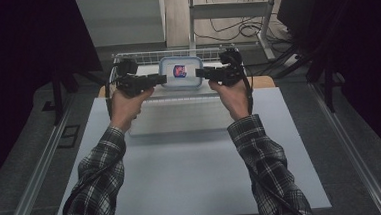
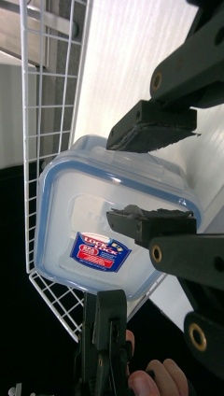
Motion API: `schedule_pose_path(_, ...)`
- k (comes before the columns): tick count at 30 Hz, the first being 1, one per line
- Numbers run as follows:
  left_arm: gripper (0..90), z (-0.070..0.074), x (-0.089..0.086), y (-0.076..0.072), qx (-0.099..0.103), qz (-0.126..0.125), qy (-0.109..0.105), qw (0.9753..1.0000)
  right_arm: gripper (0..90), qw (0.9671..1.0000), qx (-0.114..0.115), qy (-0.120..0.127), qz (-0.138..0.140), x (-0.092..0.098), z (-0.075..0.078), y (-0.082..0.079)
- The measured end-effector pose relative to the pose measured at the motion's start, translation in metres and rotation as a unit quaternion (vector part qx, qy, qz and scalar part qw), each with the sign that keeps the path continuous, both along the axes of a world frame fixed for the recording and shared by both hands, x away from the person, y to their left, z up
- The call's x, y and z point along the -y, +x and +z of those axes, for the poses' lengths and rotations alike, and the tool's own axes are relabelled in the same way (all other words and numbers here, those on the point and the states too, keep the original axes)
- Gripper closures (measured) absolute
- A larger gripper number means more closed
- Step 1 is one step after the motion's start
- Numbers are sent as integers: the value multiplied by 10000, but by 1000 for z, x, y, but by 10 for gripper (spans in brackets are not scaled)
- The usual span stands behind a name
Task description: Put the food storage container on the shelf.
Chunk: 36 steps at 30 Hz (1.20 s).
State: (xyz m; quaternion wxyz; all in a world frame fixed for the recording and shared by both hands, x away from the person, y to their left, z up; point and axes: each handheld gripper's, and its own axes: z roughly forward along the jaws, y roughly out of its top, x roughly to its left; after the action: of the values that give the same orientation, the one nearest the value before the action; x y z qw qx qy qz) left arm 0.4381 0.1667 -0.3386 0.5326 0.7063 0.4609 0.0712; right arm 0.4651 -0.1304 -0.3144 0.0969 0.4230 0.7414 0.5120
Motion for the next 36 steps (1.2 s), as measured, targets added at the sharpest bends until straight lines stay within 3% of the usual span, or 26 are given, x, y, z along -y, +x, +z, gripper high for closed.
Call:
schedule_pose_path(7, 548, 0, 1, 3, 7, 37, -22, 10000, 548, 9997, 64, -224, -47, -3, -1, 3)
schedule_pose_path(14, 543, 4, 4, 5, 60, 137, 120, 9998, 527, 9996, 104, -218, -118, -5, -2, 5)
schedule_pose_path(20, 480, 5, 4, 8, 132, 336, 156, 9992, 507, 9992, 173, -259, -243, -9, -2, 8)
schedule_pose_path(24, 446, 6, 6, 8, 288, 392, 313, 9983, 491, 9993, 153, -206, -256, -9, -3, 9)
schedule_pose_path(31, 299, 5, 4, 3, 492, 310, 288, 9979, 346, 9995, 219, -167, -143, -7, -4, 6)
schedule_pose_path(36, 180, 5, 6, -3, 702, 255, 423, 9963, 239, 9992, 351, -194, 10, -8, -5, 3)
